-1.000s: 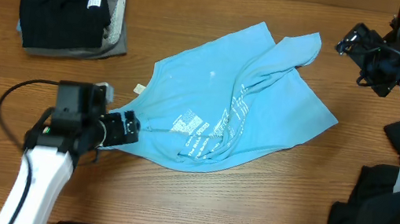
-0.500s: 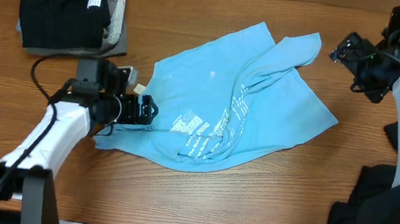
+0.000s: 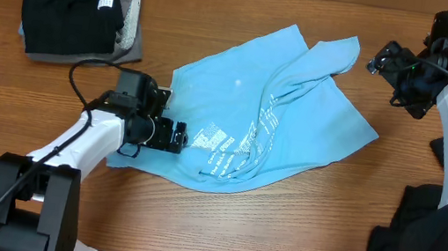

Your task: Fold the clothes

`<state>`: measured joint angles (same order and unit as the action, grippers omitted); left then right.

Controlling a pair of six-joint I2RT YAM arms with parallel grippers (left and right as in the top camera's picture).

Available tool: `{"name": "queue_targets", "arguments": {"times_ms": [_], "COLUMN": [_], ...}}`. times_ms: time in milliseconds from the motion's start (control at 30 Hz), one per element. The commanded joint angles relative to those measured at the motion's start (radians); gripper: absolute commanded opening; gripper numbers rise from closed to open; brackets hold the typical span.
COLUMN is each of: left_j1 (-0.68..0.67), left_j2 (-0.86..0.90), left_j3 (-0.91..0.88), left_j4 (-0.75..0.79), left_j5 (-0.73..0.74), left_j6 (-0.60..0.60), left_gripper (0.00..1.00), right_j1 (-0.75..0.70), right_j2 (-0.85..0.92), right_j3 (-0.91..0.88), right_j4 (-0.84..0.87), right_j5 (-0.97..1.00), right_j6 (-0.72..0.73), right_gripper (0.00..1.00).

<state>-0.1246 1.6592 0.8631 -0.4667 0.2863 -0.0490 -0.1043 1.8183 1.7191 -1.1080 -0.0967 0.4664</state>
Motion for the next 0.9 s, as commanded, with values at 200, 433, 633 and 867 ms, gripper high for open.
{"name": "queue_targets", "arguments": {"times_ms": [200,433,633,867], "left_j1": [-0.014,-0.014,-0.014,-0.014], "left_j2": [0.010,0.010,0.030,0.058], "left_j3": [0.020,0.020,0.019,0.020], "left_j4": [-0.005,0.000,0.003,0.005], "left_j5": [-0.163,-0.164,-0.202,-0.217], "left_j6": [-0.030,-0.029,-0.026,-0.026], "left_gripper": [0.52,0.32,0.41,0.35], "right_j1": [-0.003,-0.003,-0.003,-0.003], "right_j2": [-0.006,-0.006,-0.006,-0.006], "right_j3": [-0.005,-0.005,-0.005,-0.005], "right_j4": [-0.006,-0.016,-0.031,-0.031], "right_j5": [0.016,0.018,0.045,0.052], "right_j6": [-0.008,-0.008,-0.008,-0.007], "right_gripper": [1.00,1.00,1.00,1.00]}}
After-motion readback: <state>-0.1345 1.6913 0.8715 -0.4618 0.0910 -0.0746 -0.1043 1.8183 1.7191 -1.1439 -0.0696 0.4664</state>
